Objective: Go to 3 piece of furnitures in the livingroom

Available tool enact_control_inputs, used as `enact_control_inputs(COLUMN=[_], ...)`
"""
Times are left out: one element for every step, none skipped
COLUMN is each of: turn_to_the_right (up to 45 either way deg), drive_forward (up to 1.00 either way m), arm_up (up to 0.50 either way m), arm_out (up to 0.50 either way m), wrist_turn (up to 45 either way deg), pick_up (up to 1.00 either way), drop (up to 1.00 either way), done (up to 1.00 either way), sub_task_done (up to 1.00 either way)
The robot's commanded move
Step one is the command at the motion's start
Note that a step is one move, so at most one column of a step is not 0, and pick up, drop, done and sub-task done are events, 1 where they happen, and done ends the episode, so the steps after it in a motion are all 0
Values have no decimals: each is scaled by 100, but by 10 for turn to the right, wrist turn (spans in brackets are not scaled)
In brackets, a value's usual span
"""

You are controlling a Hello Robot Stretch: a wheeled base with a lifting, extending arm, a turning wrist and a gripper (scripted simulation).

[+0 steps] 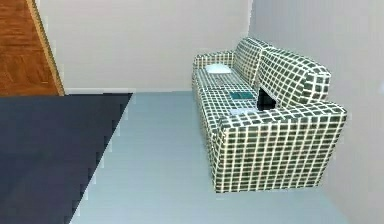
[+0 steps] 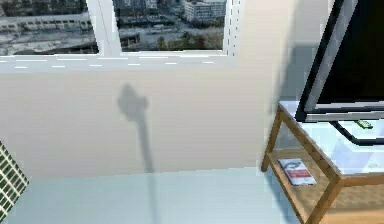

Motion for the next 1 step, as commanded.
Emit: enact_control_inputs(turn_to_the_right=[-30], drive_forward=[0], arm_up=[0], arm_out=[0], wrist_turn=[0], pick_up=[0], drop=[0], done=[0], sub_task_done=[0])
